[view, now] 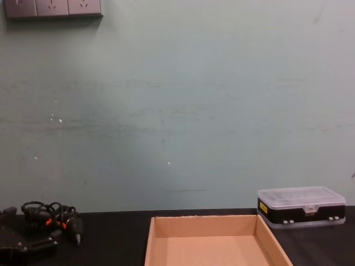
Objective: Use one hand to pick up the angle iron from the table and place it into the box.
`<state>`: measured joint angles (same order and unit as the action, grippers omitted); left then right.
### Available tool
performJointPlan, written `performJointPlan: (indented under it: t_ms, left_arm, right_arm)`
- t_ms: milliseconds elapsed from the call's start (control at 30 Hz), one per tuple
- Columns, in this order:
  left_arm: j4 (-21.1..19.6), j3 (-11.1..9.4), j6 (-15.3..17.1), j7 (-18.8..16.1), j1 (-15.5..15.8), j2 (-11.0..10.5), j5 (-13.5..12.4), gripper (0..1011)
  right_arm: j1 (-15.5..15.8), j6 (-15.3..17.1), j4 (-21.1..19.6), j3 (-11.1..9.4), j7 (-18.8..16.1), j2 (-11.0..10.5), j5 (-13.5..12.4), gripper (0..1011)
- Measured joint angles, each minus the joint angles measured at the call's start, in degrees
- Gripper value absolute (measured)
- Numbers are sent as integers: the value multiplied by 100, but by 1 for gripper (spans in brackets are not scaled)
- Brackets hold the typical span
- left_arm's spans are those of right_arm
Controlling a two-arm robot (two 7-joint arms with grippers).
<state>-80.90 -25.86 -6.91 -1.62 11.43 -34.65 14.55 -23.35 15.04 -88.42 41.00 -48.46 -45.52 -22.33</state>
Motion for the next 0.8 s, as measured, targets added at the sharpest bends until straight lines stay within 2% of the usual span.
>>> performJointPlan:
  t_ms: [733,800]
  left_arm:
    - [0,0,0,0,0,0,0,1000]
    - [0,0,0,0,0,0,0,1000]
  right_arm:
    - [-6,-101,132,13,111,137,-12,1000]
    - [-6,-102,141,16,111,143,-13,965]
